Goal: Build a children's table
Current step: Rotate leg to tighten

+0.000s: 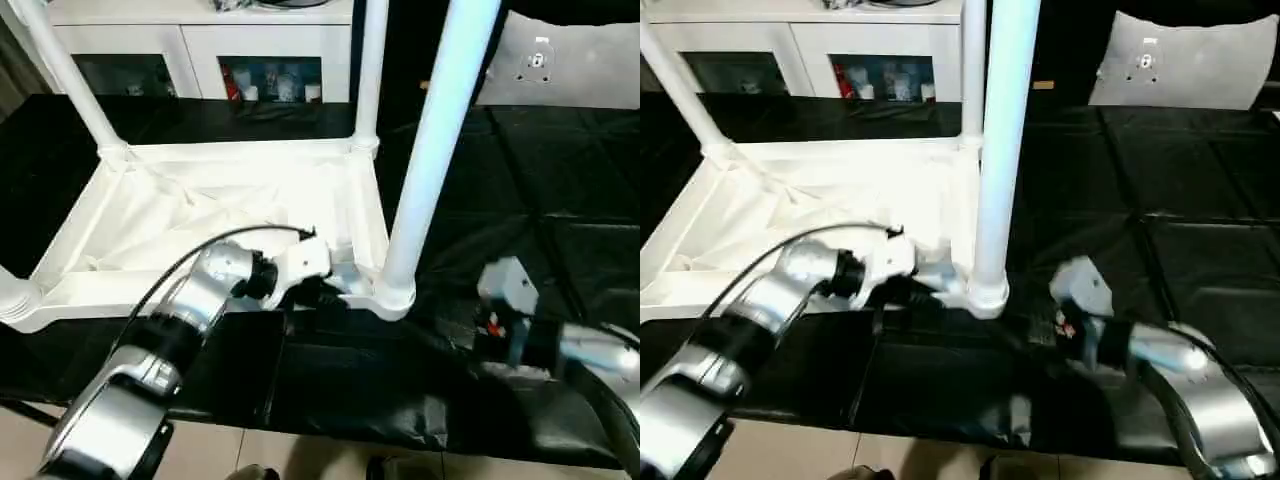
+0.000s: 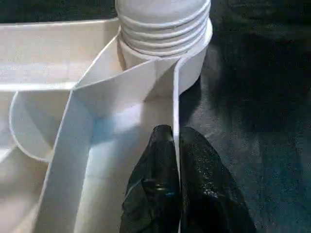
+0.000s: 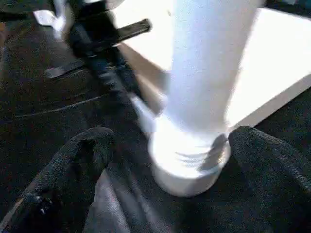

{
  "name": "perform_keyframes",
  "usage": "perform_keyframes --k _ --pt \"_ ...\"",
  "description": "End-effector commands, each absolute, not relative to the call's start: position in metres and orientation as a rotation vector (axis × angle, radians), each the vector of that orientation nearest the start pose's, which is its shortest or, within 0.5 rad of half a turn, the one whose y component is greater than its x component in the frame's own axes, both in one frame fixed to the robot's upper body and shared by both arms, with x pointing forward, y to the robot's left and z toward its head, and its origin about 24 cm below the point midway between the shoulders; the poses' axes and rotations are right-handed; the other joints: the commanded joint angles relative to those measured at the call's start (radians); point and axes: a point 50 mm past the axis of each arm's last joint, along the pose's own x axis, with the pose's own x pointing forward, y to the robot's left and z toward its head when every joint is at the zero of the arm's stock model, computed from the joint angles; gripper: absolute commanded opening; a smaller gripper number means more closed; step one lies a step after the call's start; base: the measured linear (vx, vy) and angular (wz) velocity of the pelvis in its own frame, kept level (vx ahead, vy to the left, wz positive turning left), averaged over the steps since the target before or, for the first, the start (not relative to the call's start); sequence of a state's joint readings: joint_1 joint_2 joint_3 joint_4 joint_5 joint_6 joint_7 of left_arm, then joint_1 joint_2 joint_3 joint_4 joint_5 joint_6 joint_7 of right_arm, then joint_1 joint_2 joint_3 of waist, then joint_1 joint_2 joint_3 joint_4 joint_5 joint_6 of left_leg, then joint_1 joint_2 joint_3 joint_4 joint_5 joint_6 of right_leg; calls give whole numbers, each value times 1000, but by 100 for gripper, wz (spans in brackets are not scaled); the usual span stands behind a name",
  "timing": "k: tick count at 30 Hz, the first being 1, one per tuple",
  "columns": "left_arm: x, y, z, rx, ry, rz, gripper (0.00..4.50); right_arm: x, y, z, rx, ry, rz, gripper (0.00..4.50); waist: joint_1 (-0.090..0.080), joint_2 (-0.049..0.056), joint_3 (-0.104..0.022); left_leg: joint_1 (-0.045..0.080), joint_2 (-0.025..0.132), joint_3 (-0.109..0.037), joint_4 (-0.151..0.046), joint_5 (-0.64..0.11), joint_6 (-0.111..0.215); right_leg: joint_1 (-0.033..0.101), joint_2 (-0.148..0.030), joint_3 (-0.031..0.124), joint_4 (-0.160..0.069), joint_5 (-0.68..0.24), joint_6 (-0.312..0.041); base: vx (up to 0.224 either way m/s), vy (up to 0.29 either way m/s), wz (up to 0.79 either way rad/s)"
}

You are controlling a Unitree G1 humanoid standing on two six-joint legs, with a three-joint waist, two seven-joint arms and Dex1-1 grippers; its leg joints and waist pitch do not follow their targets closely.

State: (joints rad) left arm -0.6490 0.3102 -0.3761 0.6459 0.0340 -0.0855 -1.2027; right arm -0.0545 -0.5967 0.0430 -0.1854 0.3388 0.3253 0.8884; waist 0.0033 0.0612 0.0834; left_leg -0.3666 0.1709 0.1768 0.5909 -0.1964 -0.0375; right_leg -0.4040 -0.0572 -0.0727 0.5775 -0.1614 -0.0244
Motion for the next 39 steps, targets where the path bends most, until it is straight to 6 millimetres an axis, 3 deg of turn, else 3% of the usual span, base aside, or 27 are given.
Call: perform_keyframes --k 1,12,23,35,39 --pt "309 98 54 495 270 -1517 0 242 -189 87 -219 213 970 450 8 -24 -60 1 51 -22 -61 -172 123 51 -85 46 -91 -416 -150 0 0 0" --pt "297 105 50 456 295 -1542 0 249 -179 84 -182 201 1076 450 4 -27 -57 -1 50 -22 -63 -180 117 51 -86 47 -91 -436 -143 0 0 0" --pt "288 110 52 532 333 -1665 0 253 -180 83 -48 301 1332 344 14 -26 -56 1 56 -21 -64 -168 129 51 -86 49 -82 -386 -177 0 0 0" --pt "288 109 53 530 347 -1676 0 260 -179 82 -48 362 1439 227 31 -33 -57 4 58 -17 -64 -148 121 49 -88 51 -81 -388 -176 0 0 0" --pt "288 110 53 524 360 -1671 0 259 -178 79 -37 381 1468 210 30 -36 -55 3 57 -18 -65 -153 121 49 -88 50 -80 -394 -177 0 0 0"
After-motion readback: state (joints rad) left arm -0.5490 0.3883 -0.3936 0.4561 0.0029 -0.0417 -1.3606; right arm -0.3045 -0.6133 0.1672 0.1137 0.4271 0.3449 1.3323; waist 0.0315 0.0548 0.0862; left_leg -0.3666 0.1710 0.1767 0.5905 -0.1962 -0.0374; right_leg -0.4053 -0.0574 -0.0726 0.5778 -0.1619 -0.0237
